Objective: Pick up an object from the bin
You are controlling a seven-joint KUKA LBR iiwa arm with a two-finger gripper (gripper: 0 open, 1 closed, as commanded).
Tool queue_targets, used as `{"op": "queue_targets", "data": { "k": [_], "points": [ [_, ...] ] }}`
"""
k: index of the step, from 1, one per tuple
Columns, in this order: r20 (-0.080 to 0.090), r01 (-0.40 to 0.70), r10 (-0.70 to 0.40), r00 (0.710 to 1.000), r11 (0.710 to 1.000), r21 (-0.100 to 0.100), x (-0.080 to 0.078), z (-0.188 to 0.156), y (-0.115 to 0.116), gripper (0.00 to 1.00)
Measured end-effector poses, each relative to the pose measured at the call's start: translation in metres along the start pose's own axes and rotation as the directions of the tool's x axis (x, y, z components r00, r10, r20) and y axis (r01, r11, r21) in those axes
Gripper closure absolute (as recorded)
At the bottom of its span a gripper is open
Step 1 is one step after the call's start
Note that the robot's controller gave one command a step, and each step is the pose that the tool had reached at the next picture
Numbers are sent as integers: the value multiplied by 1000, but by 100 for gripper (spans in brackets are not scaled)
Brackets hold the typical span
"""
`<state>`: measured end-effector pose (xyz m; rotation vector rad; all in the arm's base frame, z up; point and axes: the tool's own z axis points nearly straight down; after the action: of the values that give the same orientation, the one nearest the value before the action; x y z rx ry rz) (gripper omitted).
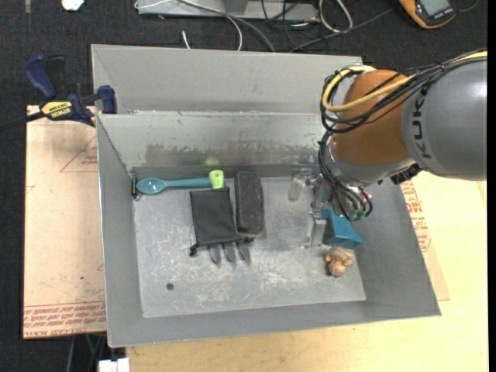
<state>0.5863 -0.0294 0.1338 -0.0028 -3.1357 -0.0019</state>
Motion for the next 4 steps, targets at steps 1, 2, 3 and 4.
{"op": "queue_targets", "data": {
  "k": [1, 2, 3, 4],
  "points": [
    [7, 1, -1, 1000, 1000, 1, -2, -4, 0, 0],
    [8, 5, -5, 1000, 1000, 0, 17, 17, -51, 0],
    [10, 55, -55, 998, 999, 2, -6, -8, -20, 0],
    [9, 80, -80, 997, 997, -2, -16, -19, 4, 0]
  ]
}}
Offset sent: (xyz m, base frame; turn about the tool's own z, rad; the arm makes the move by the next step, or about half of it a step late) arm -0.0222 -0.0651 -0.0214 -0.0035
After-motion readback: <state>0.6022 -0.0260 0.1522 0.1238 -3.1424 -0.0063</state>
